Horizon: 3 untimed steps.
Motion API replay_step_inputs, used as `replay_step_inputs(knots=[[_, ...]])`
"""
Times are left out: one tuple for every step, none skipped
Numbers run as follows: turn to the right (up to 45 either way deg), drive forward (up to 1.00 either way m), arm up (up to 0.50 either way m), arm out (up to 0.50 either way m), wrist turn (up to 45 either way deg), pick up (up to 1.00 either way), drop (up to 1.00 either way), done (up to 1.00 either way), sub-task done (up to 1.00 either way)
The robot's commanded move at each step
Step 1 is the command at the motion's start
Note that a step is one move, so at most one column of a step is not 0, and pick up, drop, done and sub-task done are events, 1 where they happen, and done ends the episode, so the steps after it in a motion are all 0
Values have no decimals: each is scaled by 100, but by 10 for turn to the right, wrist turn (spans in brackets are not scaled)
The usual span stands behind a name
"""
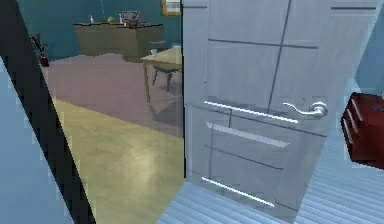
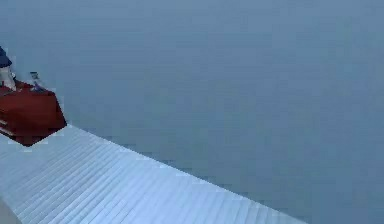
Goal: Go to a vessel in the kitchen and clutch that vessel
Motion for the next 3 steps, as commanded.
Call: replay_step_inputs(knots=[[0, 65, 0, 0, 0, 0, 0, 0, 0], [-450, 0, 0, 0, 0, 0, 0, 0, 0], [-120, 0, 0, 0, 0, 0, 0, 0, 0]])
